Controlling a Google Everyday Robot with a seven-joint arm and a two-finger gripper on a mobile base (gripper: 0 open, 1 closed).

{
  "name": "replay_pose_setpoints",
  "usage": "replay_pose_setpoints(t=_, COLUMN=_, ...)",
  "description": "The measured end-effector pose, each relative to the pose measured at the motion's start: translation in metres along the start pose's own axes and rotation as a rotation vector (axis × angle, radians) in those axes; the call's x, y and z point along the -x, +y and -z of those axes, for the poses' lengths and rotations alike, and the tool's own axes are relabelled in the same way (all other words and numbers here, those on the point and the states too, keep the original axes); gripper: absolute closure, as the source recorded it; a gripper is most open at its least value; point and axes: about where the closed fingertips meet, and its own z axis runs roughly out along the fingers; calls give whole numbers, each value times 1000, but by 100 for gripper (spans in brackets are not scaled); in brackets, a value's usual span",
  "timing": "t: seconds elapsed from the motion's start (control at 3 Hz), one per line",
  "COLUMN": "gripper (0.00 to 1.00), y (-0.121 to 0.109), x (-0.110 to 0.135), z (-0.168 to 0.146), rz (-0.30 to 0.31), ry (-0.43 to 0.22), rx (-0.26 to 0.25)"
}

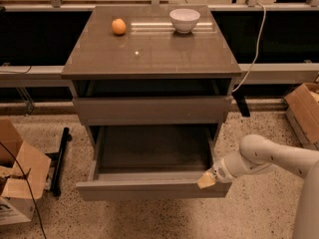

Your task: Open middle drawer

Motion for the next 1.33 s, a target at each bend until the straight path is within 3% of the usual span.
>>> replay_pose_setpoints(t=1.0, gripper=12, y=1, x=0, z=-2, rz=0, ry=2, rx=4)
replay_pose_setpoints(t=1.33, gripper=0, y=2, x=-1, z=-3, rz=1, ry=4, rx=6)
